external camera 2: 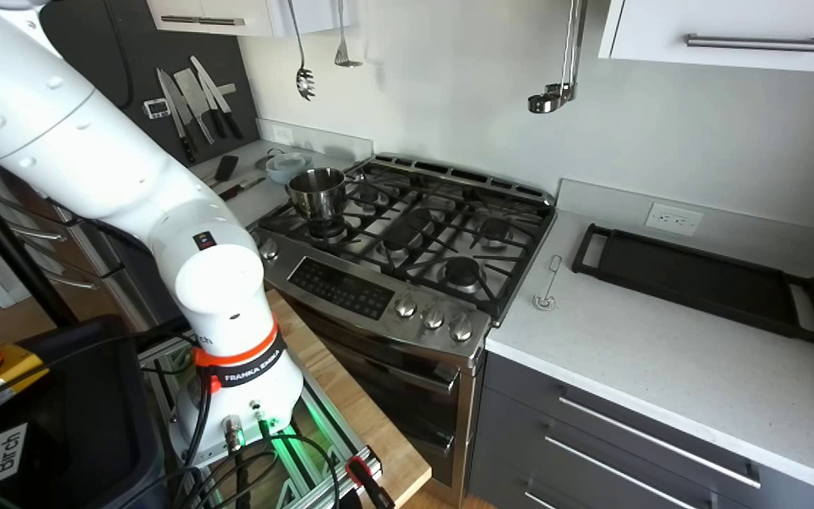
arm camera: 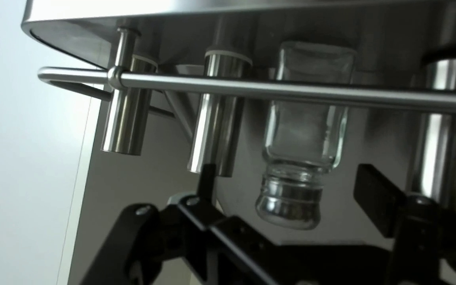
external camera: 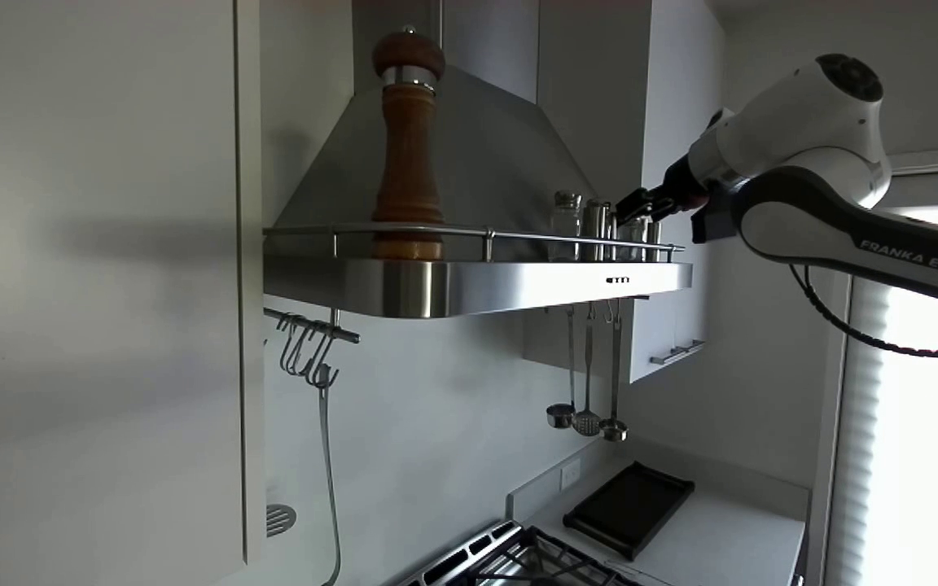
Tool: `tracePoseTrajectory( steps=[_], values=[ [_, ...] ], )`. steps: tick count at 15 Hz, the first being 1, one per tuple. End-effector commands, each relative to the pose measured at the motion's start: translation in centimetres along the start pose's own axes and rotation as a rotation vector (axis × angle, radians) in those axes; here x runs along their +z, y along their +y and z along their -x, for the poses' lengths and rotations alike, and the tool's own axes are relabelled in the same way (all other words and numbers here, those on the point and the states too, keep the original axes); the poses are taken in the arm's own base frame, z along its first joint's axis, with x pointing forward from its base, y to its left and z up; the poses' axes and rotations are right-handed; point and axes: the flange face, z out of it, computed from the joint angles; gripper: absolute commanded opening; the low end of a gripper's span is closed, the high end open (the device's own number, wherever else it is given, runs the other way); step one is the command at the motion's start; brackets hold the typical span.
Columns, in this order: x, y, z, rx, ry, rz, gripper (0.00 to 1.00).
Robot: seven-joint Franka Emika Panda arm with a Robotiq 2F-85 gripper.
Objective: Move a salt shaker on the range hood to the right
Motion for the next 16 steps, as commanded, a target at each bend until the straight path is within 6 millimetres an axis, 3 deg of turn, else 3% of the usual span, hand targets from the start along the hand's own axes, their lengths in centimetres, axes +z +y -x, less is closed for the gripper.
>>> tracePoseTrajectory(
  steps=[1,3,5,7,9,10,12,15,16],
  values=[
    [0.29,0.25,-0.32,0.046,0.014,-0.020,0.84],
    [0.36,0.25,-0.33,0.054,0.015,-0.020,0.68],
    [0.40,0.25,-0.33,0.060,0.014,-0.020,0.58],
    [0.44,0.26,-0.31,0.063,0.014,-0.019,0.36],
    [0.42,0.31,-0.35,0.067,0.017,-0.018,0.30],
    [0.42,0.35,-0.35,0.069,0.019,-0.017,0.34],
    [0.38,0.44,-0.42,0.072,0.022,-0.016,0.32],
    [0.25,0.58,-0.68,0.078,0.035,-0.015,0.15],
    [0.18,0.67,-0.82,0.079,0.040,-0.015,0.15]
  ],
)
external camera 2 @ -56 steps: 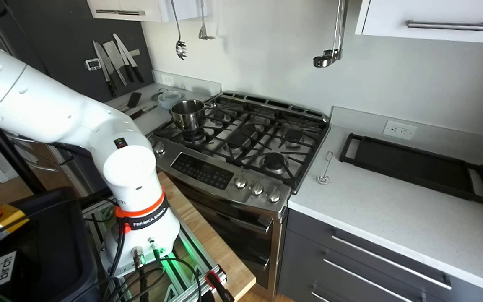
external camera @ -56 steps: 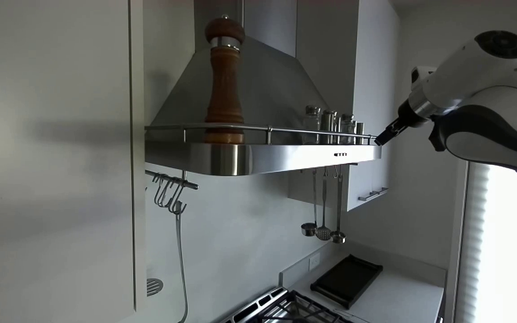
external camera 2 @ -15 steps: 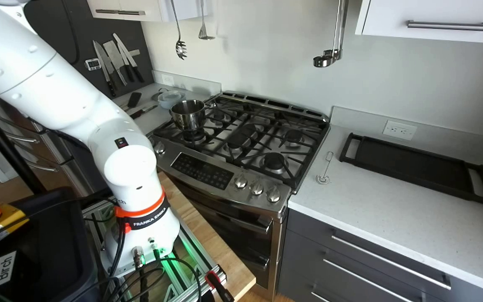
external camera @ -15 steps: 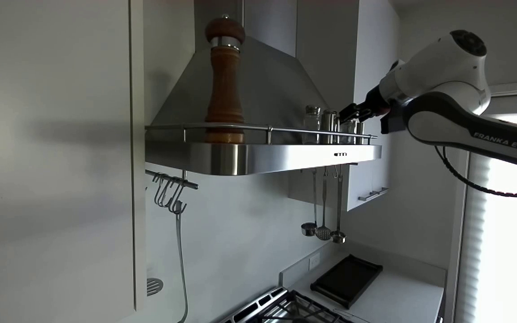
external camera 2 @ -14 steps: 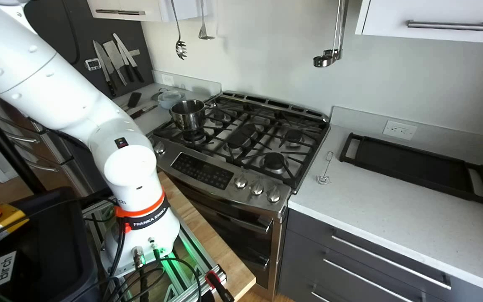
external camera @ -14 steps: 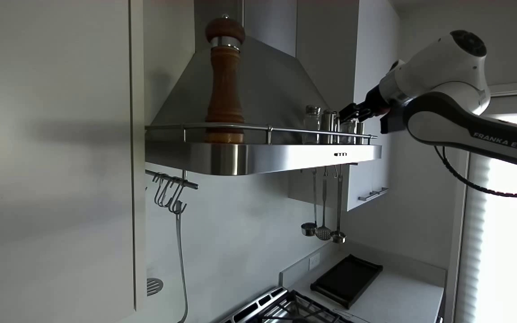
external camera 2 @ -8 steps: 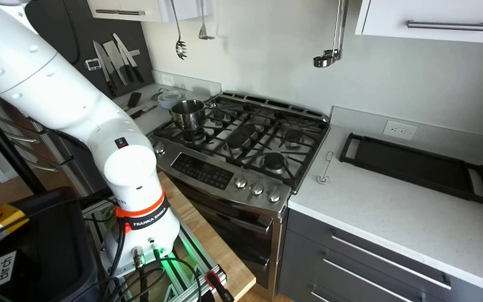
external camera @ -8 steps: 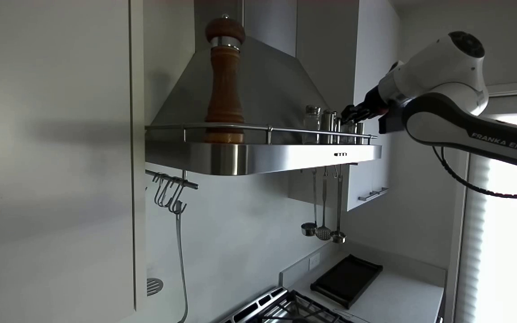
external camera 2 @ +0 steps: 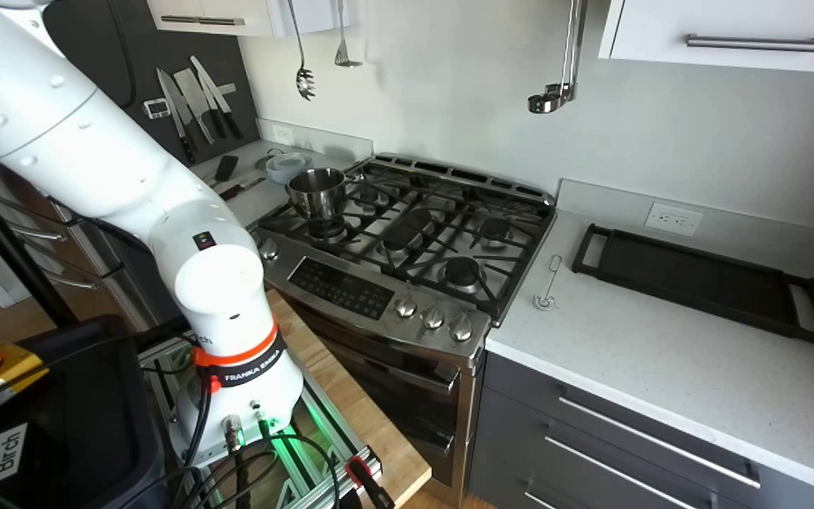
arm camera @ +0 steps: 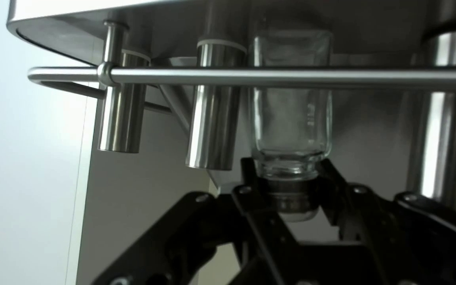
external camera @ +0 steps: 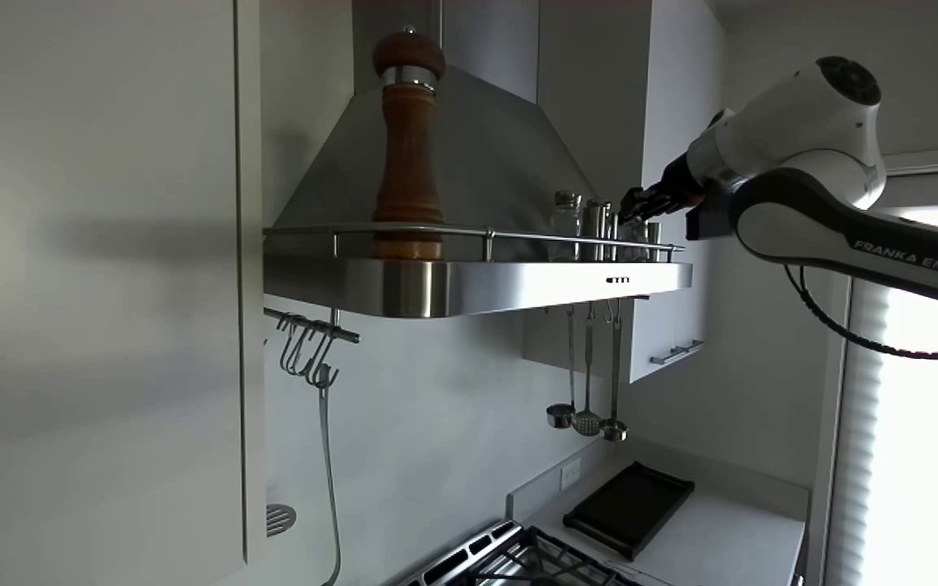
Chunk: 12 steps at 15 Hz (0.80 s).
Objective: Move a salt shaker on the range hood to the right
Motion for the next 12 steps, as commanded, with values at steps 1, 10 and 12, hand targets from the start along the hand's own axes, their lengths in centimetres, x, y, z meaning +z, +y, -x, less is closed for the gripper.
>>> tracePoseTrajectory(
  steps=[1,10,12],
  values=[
    [-0.1,0.6,-0.6,0.027,0.017,-0.005,0.15],
    [-0.5,1.2,-1.7,0.080,0.040,-0.013,0.15],
    [-0.9,1.1,-2.0,0.080,0.045,-0.018,0.15]
  ],
)
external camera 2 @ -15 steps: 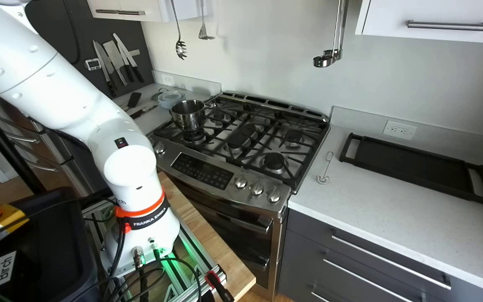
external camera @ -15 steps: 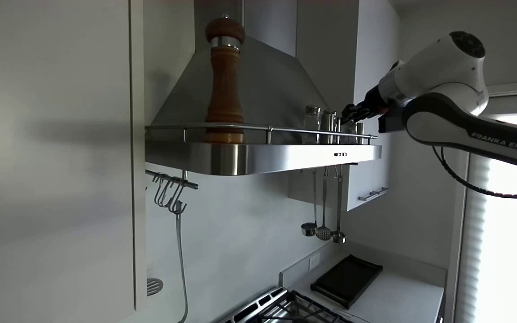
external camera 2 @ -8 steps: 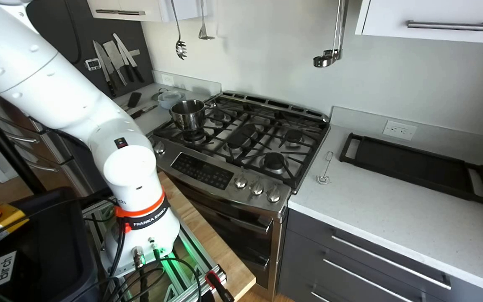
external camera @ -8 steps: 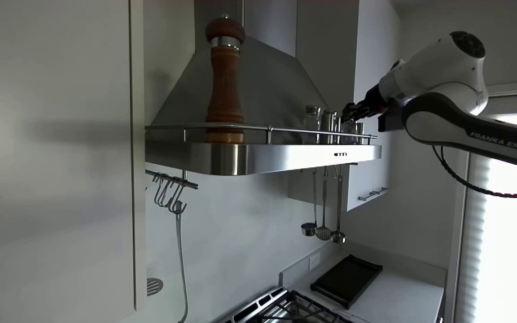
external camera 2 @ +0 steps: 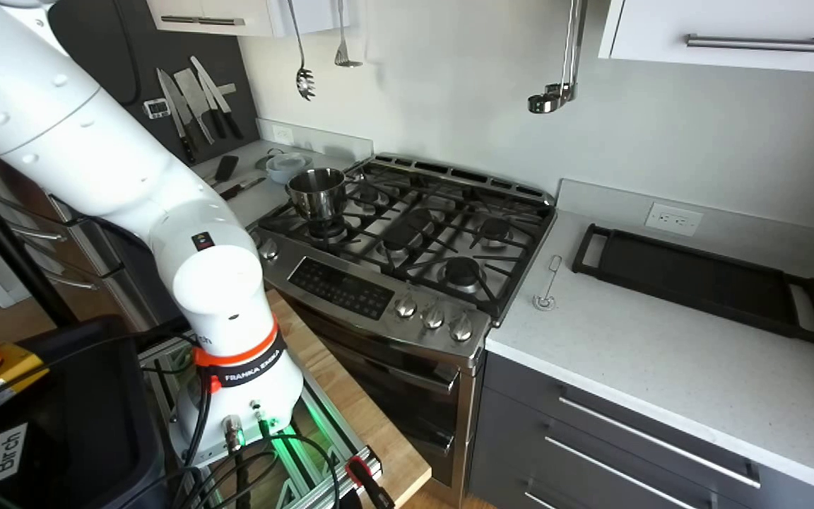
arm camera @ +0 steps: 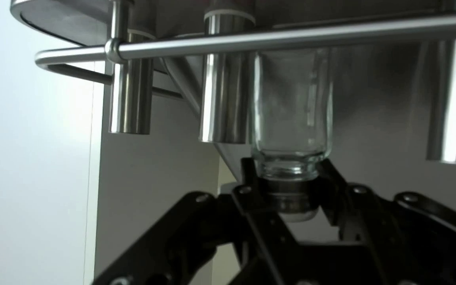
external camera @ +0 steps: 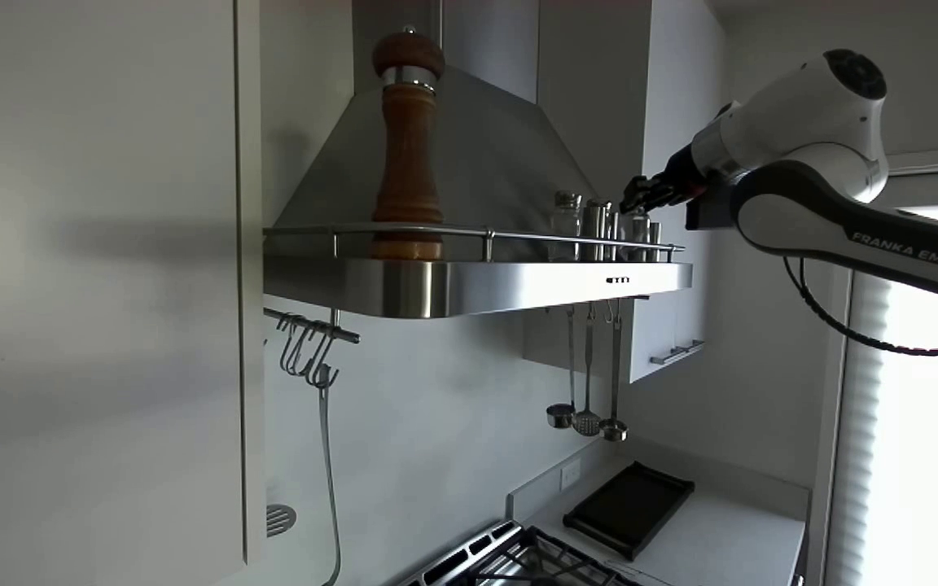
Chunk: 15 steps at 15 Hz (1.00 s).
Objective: Move a salt shaker on the range hood to the right
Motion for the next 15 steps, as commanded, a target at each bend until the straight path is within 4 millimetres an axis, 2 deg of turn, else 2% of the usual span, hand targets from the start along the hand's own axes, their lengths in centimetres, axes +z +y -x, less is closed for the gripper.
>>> tracePoseTrajectory(
  steps=[1,15],
  values=[
    [-0.6,0.1,-1.0,0.029,0.012,-0.022,0.15],
    [-3.0,1.2,-2.1,0.002,-0.009,0.004,0.15]
  ],
)
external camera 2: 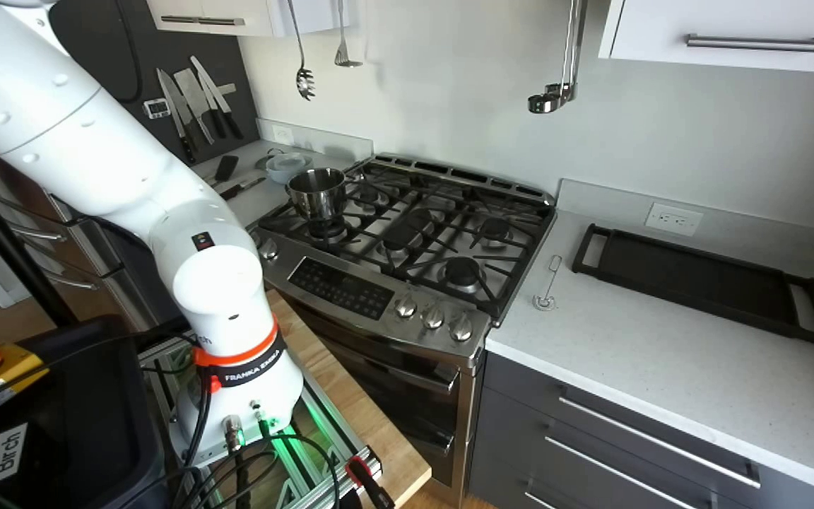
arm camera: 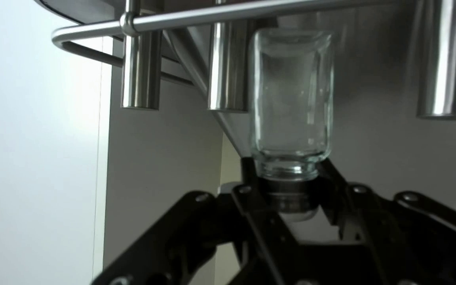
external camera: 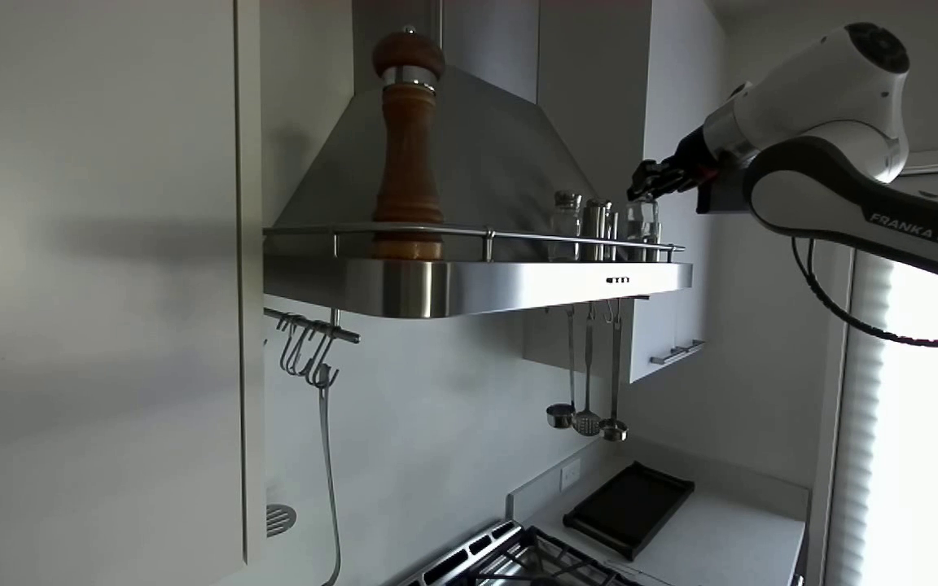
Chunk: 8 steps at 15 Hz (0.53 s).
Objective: Move a salt shaker on the range hood to the right
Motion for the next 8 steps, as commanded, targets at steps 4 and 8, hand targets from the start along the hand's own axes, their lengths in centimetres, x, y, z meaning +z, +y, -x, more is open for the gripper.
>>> tracePoseTrajectory(
  steps=[4,8],
  values=[
    [-1.6,1.4,-0.9,-0.019,-0.022,0.024,0.15],
    [-2.4,2.9,-1.2,-0.035,-0.032,0.059,0.15]
  ],
)
